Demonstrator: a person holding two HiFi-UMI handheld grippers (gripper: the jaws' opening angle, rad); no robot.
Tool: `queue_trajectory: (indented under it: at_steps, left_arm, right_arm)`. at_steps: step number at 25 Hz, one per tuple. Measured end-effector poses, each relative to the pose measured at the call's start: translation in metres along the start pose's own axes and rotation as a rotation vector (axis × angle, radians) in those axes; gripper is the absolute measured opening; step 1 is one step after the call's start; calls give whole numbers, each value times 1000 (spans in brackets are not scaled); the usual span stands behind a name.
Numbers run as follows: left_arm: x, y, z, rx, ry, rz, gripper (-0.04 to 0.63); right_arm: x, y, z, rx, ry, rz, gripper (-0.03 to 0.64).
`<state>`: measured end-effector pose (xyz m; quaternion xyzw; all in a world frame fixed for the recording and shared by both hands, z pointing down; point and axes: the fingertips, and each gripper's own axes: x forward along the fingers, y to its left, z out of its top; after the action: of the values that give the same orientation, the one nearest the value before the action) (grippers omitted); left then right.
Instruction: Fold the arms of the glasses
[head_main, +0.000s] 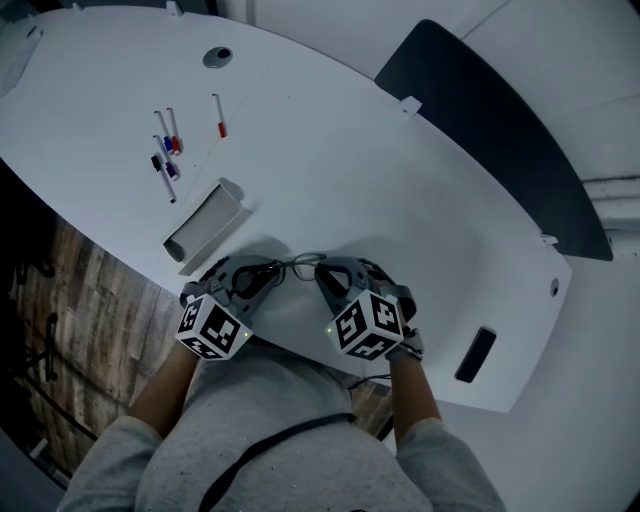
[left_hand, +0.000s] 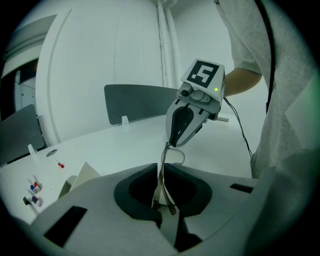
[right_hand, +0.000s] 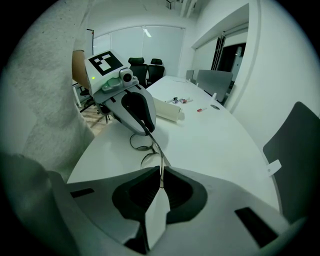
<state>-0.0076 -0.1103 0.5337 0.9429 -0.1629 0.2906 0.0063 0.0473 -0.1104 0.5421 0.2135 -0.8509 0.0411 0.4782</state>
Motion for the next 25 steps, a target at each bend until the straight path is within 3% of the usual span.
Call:
queue_trajectory:
  at_steps: [11, 18, 25]
  left_arm:
    - [6, 0, -1, 45, 19, -28, 51]
    - [9, -1, -1, 75, 17, -58, 57]
    - [9, -2, -2, 95, 12, -80, 44]
  right_arm:
    - [-2, 3, -7, 54, 13, 16, 37]
    - [-1, 8, -12, 149, 25, 35, 37]
    - [2, -2, -12, 170, 29, -41, 37]
